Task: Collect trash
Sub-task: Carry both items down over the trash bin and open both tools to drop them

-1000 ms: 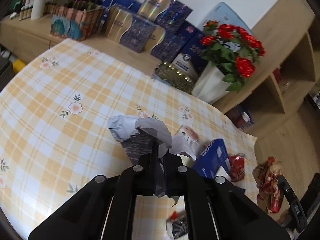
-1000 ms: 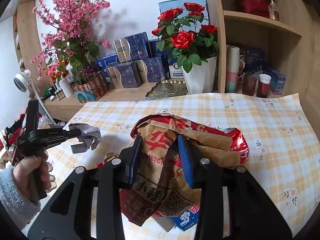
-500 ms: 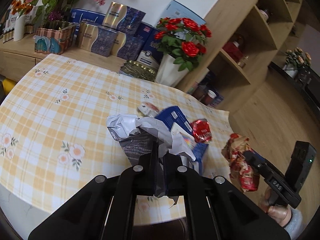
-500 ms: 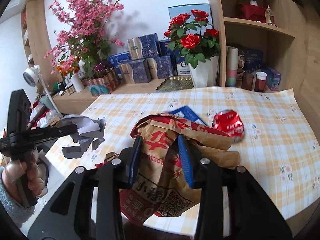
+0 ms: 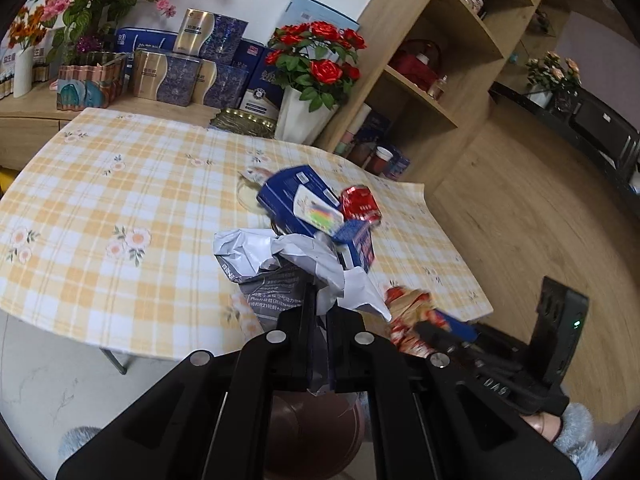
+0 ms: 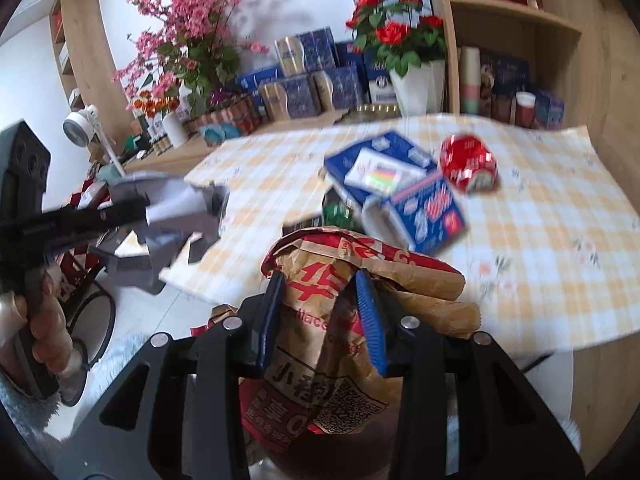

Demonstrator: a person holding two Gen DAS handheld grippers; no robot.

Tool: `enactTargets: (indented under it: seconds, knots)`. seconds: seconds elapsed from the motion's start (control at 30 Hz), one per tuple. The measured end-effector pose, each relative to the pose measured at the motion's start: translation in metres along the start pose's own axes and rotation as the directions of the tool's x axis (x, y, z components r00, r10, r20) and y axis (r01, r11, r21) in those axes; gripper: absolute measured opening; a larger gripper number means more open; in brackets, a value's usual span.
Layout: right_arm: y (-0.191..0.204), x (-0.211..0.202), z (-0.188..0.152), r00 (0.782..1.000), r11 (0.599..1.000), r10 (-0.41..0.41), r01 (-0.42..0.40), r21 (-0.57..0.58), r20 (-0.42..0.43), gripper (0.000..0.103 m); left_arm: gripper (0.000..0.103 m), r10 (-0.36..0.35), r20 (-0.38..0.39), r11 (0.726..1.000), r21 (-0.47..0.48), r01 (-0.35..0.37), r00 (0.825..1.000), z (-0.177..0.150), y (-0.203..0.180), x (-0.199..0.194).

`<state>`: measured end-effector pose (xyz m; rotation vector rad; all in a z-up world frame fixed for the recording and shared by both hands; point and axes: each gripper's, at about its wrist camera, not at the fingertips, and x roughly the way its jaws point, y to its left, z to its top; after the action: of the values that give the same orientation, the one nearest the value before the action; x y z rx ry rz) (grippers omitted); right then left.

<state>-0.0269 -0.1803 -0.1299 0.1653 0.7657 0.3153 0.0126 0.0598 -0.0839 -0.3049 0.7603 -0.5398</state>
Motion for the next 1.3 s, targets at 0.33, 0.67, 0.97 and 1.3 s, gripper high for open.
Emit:
enactTargets:
  seconds: [0.33,0.67,0.97,1.3]
  knots:
    - [-0.007,0.026,-0.045,0.980,0.988,0.103,-0.081,0.128,-0.173,0.039,0.005,-0.003,-0.029,1.000,0.017,0.004,1.000,-0.033,-0.009,-0.009]
    - [-0.015,0.054,-0.050,0.959,0.974,0.154,-0.107,0.199,-0.238,0.043,0.005,0.001,-0.058,1.000,0.007,-0.001,0.998,-0.041,0.003,0.001]
    - [-0.029,0.052,-0.044,0.974,0.968,0.137,-0.094,0.234,-0.178,0.059,0.005,0.042,-0.091,0.997,0.068,-0.036,0.995,-0.053,0.004,0.015]
    - [-0.056,0.023,-0.051,0.979,0.977,-0.201,0.202,0.071,-0.027,0.095,0.005,0.021,-0.154,0.973,0.229,0.015,0.988,-0.085,-0.011,0.049]
